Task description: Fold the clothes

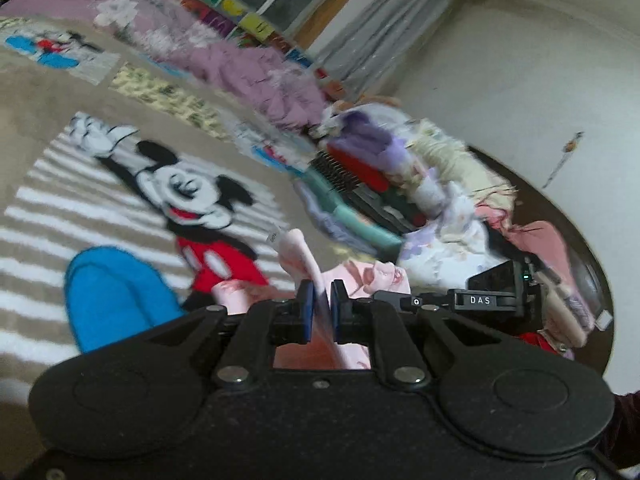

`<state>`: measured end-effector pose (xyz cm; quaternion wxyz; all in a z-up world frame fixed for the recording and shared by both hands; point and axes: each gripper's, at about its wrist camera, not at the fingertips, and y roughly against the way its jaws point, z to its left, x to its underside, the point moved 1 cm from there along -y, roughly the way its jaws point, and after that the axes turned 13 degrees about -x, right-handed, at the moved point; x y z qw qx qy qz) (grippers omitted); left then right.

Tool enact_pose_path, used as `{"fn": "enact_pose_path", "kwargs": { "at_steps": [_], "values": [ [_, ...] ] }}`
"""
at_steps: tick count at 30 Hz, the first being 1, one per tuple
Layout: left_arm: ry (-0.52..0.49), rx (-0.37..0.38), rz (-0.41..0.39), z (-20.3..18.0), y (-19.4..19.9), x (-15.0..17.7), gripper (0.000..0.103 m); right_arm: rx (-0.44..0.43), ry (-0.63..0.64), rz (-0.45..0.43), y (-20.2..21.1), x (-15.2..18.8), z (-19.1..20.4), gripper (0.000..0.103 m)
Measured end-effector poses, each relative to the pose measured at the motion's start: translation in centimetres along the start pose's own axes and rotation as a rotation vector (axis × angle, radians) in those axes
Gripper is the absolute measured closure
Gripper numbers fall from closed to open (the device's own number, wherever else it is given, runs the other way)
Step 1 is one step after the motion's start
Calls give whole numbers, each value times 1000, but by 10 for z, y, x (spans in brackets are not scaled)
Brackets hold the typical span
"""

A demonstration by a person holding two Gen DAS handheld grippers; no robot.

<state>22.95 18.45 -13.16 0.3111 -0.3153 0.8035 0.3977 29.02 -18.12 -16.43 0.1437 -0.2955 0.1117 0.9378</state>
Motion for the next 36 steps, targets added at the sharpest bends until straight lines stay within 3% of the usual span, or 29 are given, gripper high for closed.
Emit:
{"fn": "enact_pose_path", "kwargs": {
  "at_steps": [2, 3, 4, 6, 8, 10, 11, 12, 15, 17, 19, 22, 25, 28, 30, 32, 33, 36],
  "values": [
    [-12, -62, 37, -1, -6, 1, 94, 90, 3, 15, -5, 3, -5, 83],
    [-16, -59, 49, -2, -6, 2, 84, 106, -7, 13, -6, 5, -7, 82],
    [-20, -57, 52, -4, -5, 2, 67, 98, -7, 8, -5, 6, -7, 79],
    [-28, -53, 41, -6, -3, 3, 58, 98, 16, -22, 1, 5, 0, 55],
    [-29, -69, 40, -7, -4, 4, 59, 92, 27, -51, 10, 5, 5, 42],
    [-30, -100, 52, -6, -8, 5, 86, 108, 52, -54, 12, 6, 7, 50],
    [-32, -115, 57, -7, -11, 6, 89, 128, 73, -37, 10, 6, 7, 68],
    [-37, -121, 54, -8, -11, 6, 99, 132, 81, -31, 8, 6, 5, 84],
    [-49, -112, -8, -13, -2, 3, 101, 90, 83, -64, 7, 4, 5, 95],
    [-42, -112, -21, -14, 0, 1, 101, 78, 81, -90, 7, -1, 5, 95],
    [-46, -161, 26, -11, -11, 4, 101, 110, 63, -91, 5, -7, 1, 95],
    [-85, -218, 61, -14, -20, 7, 101, 168, 25, -55, -1, -5, -14, 82],
    [-112, -239, 29, -19, -14, 6, 97, 187, 63, -96, 1, -6, -8, 73],
    [-174, -279, -31, -27, -6, 3, 94, 245, 216, -118, 3, -10, 14, 71],
    [-234, -288, -65, -35, -6, 3, 94, 228, 317, -89, -1, -11, 29, 71],
    [-260, -294, -42, -39, -18, 3, 94, 204, 408, -40, -13, -10, 43, 71],
    [-273, -296, -31, -41, -24, 4, 89, 210, 444, -16, -19, -9, 46, 71],
    [-288, -333, 59, -38, -49, 7, 87, 298, 431, 56, -39, -6, 34, 73]
  ]
}}
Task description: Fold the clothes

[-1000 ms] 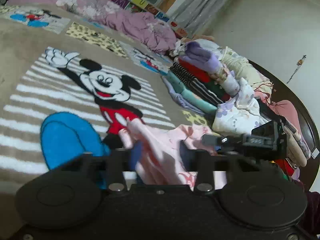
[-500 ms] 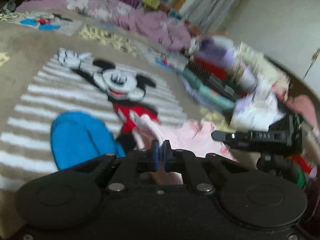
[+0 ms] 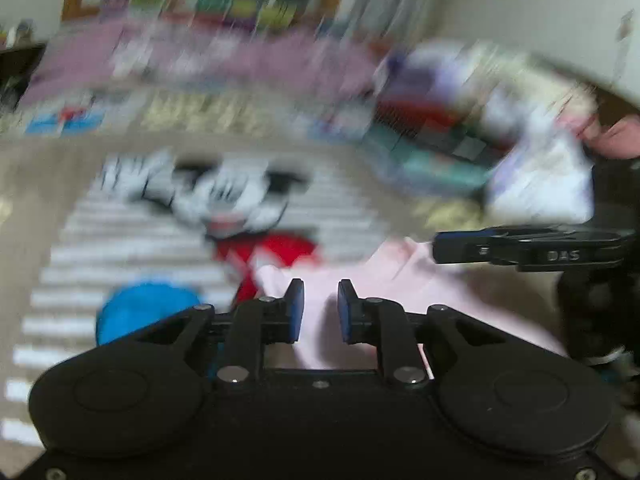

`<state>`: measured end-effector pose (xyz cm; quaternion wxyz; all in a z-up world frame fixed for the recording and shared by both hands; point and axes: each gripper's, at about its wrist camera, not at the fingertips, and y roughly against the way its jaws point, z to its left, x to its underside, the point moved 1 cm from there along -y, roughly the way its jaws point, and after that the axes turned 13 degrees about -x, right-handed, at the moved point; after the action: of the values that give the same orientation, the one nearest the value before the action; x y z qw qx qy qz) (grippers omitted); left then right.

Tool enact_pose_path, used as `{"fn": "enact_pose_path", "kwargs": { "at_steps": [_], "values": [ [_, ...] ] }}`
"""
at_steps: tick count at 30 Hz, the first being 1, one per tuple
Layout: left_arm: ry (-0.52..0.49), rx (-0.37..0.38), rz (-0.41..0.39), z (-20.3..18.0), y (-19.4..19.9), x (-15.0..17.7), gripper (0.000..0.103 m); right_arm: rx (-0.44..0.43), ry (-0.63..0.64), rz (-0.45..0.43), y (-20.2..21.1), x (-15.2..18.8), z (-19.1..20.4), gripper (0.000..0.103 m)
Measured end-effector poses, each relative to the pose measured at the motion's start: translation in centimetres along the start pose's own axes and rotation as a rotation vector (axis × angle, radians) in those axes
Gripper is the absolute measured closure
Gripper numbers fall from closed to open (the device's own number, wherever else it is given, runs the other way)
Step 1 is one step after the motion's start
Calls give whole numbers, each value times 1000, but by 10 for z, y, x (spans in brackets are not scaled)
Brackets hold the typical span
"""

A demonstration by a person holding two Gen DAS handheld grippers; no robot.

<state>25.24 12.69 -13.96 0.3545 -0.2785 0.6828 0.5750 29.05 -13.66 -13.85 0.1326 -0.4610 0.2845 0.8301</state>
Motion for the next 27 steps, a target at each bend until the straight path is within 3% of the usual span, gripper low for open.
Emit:
{"fn": "enact_pose_path", "kwargs": {
  "at_steps": [3, 6, 8, 10, 11, 18, 27],
  "values": [
    [49, 36, 14, 8, -3, -2, 86, 29, -85, 13, -6, 7, -16, 76],
    [74, 55, -28, 14, 6, -2, 85, 70, -44, 15, -1, 4, -9, 75],
    [105, 71, -76, 18, 19, -5, 79, 75, -39, -16, 6, 6, -8, 73],
    [161, 79, -92, 26, 31, -6, 62, 70, -94, -36, 16, 10, -10, 72],
    [193, 78, -86, 30, 37, -5, 59, 67, -122, -45, 22, 12, -12, 71],
    [425, 96, 53, 40, 61, 22, 53, -9, -472, -74, 48, 49, -18, 55],
    [609, 126, 177, 5, 95, 73, 51, 33, -599, -100, 74, 100, 38, 51]
  ]
}}
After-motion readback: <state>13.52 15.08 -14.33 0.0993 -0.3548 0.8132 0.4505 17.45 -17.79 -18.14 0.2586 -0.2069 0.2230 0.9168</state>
